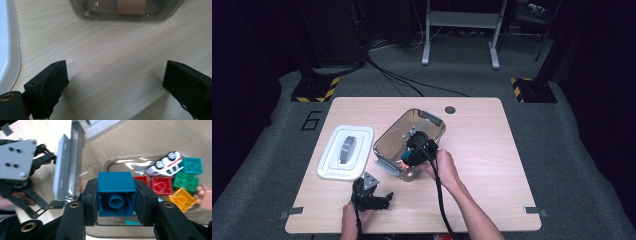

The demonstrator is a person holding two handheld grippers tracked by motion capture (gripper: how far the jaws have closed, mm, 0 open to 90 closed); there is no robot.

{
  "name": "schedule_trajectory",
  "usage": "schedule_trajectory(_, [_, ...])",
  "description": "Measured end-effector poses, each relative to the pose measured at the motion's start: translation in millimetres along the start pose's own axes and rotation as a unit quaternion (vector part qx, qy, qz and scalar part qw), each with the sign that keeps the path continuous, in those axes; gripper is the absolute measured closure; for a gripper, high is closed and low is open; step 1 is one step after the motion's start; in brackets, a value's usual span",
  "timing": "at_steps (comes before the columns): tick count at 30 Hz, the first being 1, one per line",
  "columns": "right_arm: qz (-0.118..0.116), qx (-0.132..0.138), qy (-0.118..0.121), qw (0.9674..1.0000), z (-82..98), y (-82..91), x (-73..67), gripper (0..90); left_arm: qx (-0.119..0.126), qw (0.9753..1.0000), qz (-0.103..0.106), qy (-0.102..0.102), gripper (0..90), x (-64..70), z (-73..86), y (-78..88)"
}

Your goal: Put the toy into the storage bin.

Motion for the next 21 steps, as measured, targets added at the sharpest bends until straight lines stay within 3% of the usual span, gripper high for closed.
schedule_trajectory(4, [-0.007, -0.006, -0.008, 0.9999, 2.4, -1.9, -3.5, 56.1, 0.000, 1.0000, 0.000, 0.000, 5.5, -0.1, 0.0, -0.1])
schedule_trajectory(8, [-0.005, 0.003, -0.014, 0.9999, 4.1, 2.3, -4.3, 42.0, 0.000, 1.0000, 0.000, 0.000, 5.5, 0.0, 0.0, 0.0])
schedule_trajectory(15, [-0.003, 0.048, -0.015, 0.9987, 11.7, 22.4, 8.9, 19.5, 0.000, 1.0000, 0.000, 0.000, 5.6, 0.1, 0.0, 0.0])
schedule_trajectory(21, [0.009, 0.079, -0.033, 0.9963, 28.5, 40.9, 25.5, 12.0, 0.000, 1.0000, 0.000, 0.000, 5.5, 0.0, 0.0, 0.0])
Point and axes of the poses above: each handheld gripper's, and its own axes: y roughly backward along the jaws, z roughly out of its underside, x roughly to its right, the point moved 2 cm from there along -y, roughly forward along the jaws, and after that the axes turned 9 degrees about -y, right-handed, at the moved point
